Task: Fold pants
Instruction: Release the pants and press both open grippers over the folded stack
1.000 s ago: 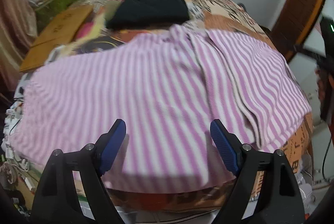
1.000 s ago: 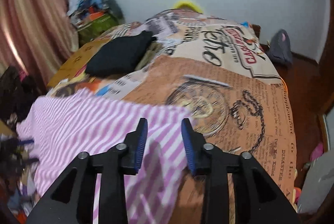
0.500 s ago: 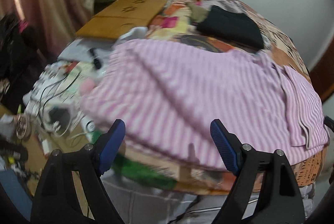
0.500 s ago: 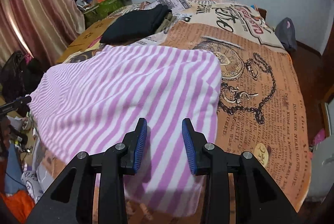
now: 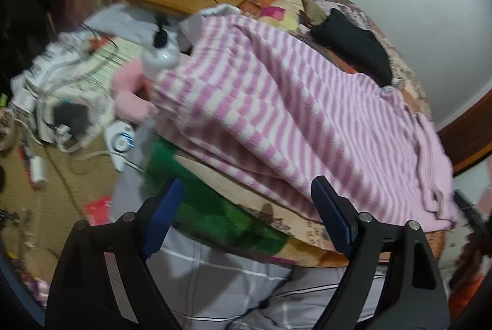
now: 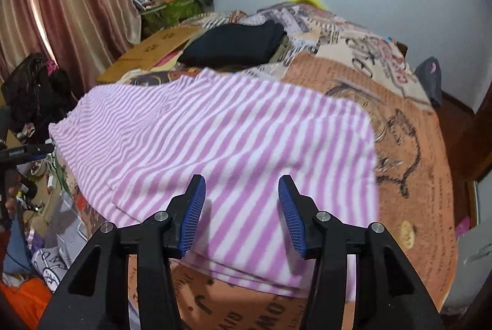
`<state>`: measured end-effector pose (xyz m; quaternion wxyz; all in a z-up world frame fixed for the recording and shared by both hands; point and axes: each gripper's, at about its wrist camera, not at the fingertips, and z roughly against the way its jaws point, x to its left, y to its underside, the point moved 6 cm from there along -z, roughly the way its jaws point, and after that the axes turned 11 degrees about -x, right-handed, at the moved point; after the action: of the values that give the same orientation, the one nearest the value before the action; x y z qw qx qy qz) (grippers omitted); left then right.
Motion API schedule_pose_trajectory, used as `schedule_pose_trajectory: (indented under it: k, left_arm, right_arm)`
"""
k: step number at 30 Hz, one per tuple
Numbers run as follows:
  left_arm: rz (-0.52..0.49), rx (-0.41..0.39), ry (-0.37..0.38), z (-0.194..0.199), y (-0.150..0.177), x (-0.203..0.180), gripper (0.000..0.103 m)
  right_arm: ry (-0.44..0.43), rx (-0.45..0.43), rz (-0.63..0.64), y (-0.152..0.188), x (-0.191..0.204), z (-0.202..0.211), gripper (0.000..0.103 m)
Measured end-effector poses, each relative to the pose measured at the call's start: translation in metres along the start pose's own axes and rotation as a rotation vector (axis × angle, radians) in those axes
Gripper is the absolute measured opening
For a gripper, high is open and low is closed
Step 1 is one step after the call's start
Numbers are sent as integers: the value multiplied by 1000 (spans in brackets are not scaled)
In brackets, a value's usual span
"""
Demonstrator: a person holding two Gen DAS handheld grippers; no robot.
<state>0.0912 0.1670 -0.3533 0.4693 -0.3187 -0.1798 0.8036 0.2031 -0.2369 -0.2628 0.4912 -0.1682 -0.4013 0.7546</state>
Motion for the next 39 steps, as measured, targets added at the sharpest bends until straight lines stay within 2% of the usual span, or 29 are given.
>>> schedule_pose_trajectory:
  k: [3, 7, 16, 21, 26, 32, 36, 39]
  left_arm:
    - [41, 15, 36, -7, 0, 3, 86]
    - [98, 36, 92, -13, -1, 7, 86]
    - [70, 25, 57, -9, -4, 4, 83]
    - [90, 3, 92, -5, -10, 2, 83]
    - [98, 30, 70, -24, -11, 3, 81]
    - [87, 1, 55, -28, -17, 3, 81]
    - [84, -47, 33, -33, -26, 1, 81]
    - [78, -66, -30, -46, -31, 1, 73]
  right_arm:
    - [20, 44, -15, 12, 1, -12, 47]
    - [30, 17, -30, 16, 1, -11, 51]
    - [30, 1, -47, 16, 2, -14, 56]
    - [23, -5, -46, 16, 3, -15, 57]
    - [18, -7, -47, 16, 3, -14, 57]
    - [13, -10, -45, 17, 3, -14, 58]
    - [6, -11, -45, 16, 2, -14, 58]
    - [4, -12, -44, 16, 2, -14, 58]
